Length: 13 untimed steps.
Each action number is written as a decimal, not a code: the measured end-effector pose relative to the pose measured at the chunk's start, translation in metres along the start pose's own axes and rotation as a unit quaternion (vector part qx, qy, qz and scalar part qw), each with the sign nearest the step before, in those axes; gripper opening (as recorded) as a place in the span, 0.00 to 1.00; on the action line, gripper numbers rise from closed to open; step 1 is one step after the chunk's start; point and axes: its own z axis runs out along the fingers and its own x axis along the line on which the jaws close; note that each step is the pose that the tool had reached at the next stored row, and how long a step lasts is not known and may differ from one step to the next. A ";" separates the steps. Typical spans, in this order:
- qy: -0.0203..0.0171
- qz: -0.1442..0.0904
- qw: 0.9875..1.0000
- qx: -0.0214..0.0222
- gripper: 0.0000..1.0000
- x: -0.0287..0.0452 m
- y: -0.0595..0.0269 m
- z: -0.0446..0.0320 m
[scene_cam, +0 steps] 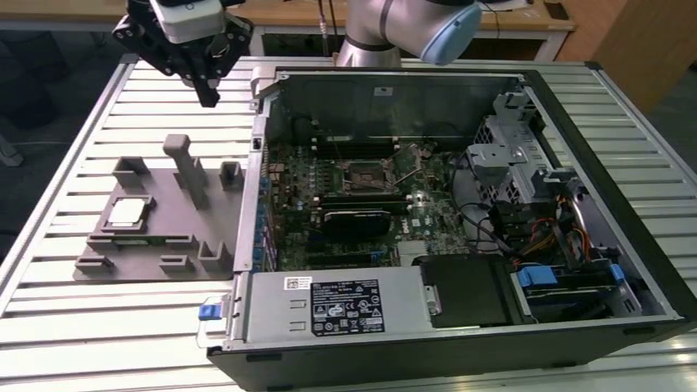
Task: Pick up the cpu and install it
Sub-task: 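Reach for the cpu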
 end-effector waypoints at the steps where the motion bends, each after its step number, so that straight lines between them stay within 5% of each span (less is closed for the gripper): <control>1: 0.000 0.000 1.000 0.000 0.11 0.0018 -0.0001 0.0000; 13: 0.000 0.000 1.000 0.000 0.11 0.0200 -0.0015 0.0001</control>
